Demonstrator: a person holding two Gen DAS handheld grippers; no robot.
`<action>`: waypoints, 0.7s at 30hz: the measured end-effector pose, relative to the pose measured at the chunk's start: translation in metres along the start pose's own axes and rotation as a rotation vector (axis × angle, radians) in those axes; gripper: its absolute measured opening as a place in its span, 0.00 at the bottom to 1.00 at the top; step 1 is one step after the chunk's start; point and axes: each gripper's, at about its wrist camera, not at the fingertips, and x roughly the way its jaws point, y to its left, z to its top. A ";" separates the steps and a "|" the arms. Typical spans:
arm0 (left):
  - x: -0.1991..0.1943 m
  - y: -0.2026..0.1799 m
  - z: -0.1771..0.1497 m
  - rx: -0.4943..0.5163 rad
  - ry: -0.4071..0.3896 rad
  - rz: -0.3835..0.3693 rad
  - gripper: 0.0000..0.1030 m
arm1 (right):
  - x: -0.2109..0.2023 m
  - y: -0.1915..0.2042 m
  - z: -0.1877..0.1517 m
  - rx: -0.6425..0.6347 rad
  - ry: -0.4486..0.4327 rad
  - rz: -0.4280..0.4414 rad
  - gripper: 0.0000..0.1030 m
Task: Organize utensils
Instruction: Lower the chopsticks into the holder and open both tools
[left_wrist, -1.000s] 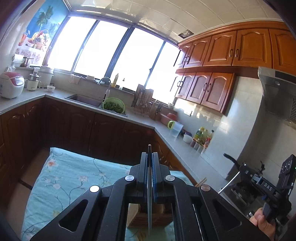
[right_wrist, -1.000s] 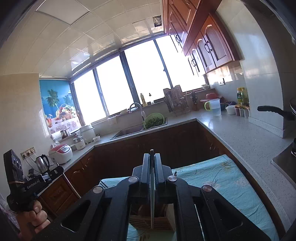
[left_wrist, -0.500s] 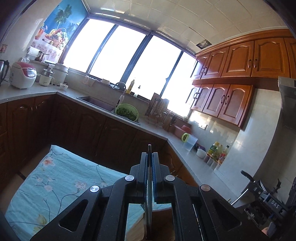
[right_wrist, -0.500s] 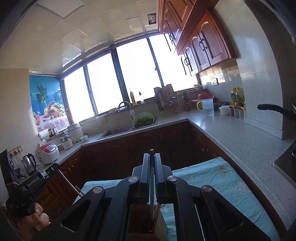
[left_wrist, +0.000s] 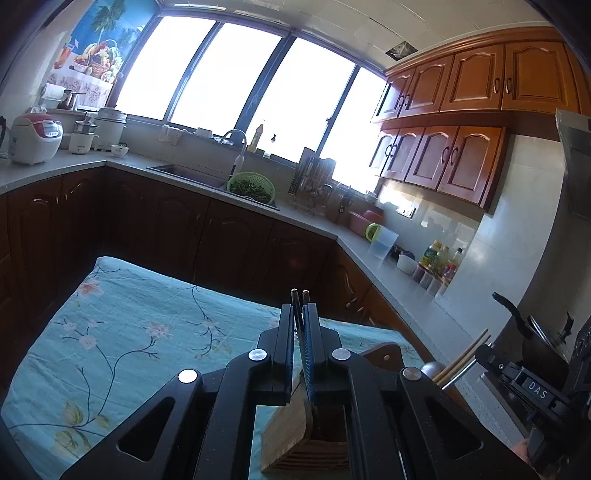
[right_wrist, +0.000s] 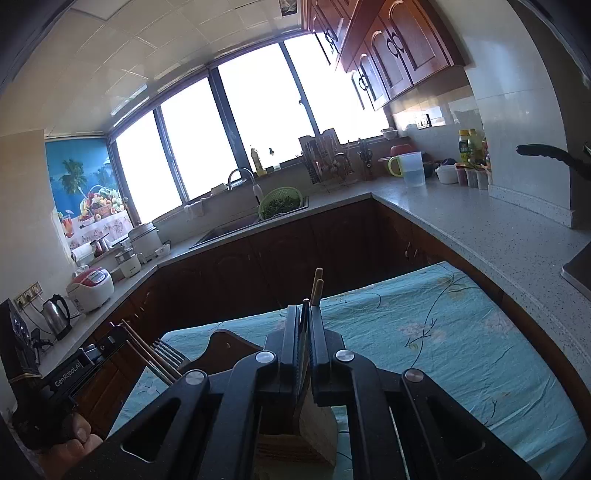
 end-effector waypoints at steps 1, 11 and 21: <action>-0.004 0.005 0.004 0.001 0.003 -0.003 0.03 | 0.001 0.000 0.000 0.001 0.007 0.000 0.04; -0.009 0.013 0.014 0.016 0.012 -0.003 0.04 | 0.007 -0.003 0.000 0.007 0.027 -0.008 0.05; -0.014 0.012 0.017 0.005 0.027 -0.012 0.06 | -0.005 -0.008 0.005 0.063 -0.002 0.028 0.42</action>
